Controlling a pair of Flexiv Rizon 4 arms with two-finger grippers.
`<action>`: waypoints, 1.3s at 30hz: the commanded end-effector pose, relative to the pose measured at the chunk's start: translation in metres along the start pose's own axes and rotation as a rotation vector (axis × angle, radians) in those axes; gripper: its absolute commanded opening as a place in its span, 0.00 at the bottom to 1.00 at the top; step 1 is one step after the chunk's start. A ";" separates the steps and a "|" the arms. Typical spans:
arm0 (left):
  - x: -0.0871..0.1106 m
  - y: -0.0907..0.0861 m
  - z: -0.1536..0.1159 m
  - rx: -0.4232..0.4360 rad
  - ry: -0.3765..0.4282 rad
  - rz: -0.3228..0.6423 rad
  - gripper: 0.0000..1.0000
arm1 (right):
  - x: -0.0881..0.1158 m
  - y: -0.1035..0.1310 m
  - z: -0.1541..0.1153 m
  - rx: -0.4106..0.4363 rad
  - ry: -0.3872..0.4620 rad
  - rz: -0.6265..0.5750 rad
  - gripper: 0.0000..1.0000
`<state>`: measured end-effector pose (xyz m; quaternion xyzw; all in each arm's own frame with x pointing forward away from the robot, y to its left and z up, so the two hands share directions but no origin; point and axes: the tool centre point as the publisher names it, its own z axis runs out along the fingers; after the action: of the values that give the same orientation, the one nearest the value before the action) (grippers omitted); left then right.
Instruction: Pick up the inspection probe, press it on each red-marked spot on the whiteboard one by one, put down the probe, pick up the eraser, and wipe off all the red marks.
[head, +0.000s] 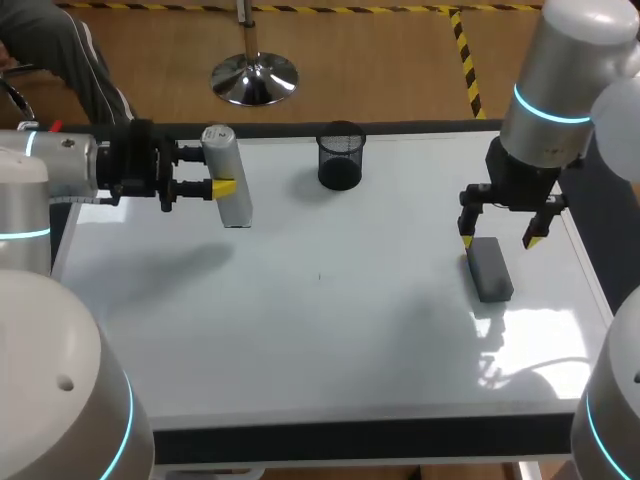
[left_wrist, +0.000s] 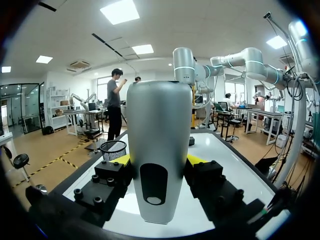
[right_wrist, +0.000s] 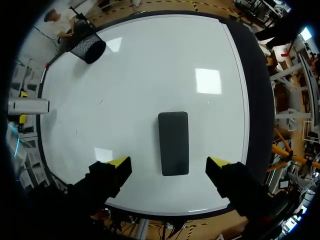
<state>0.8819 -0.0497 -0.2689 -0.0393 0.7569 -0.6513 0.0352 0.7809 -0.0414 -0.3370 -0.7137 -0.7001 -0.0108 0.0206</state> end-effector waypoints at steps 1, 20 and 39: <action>-0.013 -0.008 0.001 -0.004 0.030 0.002 0.00 | -0.001 -0.001 -0.001 -0.001 0.002 -0.002 1.00; -0.055 -0.046 0.031 -0.020 0.102 0.022 0.00 | -0.001 -0.001 -0.001 -0.001 0.002 -0.002 1.00; -0.097 -0.077 0.081 -0.011 0.130 0.024 0.00 | -0.001 -0.001 -0.001 -0.001 0.002 -0.002 1.00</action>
<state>0.9771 -0.1235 -0.2075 0.0037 0.7599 -0.6500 0.0027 0.7809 -0.0416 -0.3368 -0.7137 -0.7001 -0.0108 0.0206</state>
